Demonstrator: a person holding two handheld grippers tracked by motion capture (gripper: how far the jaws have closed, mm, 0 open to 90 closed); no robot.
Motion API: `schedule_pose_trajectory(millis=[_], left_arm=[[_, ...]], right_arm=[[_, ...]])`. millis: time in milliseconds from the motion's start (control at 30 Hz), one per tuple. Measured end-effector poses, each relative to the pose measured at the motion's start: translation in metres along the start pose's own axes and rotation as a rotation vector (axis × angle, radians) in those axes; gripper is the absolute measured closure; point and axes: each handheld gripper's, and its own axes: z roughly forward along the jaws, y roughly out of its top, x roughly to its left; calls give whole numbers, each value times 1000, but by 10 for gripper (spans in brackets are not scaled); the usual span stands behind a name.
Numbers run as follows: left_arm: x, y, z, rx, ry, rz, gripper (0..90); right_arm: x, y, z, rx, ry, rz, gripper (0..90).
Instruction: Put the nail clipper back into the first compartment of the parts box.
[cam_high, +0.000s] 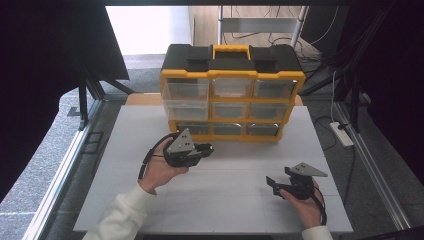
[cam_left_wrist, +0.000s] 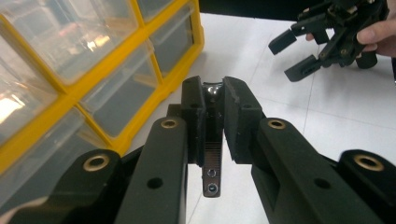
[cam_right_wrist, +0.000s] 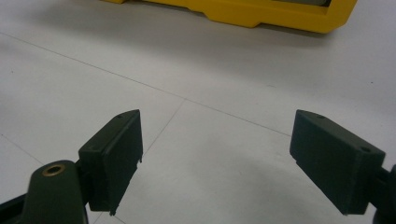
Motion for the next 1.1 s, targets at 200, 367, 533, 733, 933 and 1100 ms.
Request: schedule_pose_trajectory(millis=[200, 367, 533, 733, 933, 1100], left_arm=[[4, 7, -6, -32, 4, -7, 789], [6, 12, -9, -48, 15, -16, 789], [7, 13, -12, -54, 20, -15, 789], [8, 16, -16, -70, 27, -22, 789], [11, 21, -20, -105, 39, -28, 789], [12, 25, -24, -120, 52, -25, 789]], right_arm=[[0, 0, 0, 2, -3, 3, 173], [0, 0, -1, 2, -7, 3, 173], [0, 0, -1, 1, 0, 6, 173], [-1, 0, 0, 2, -7, 2, 173], [-1, 0, 0, 1, -7, 1, 173], [-1, 0, 0, 2, -9, -4, 173]])
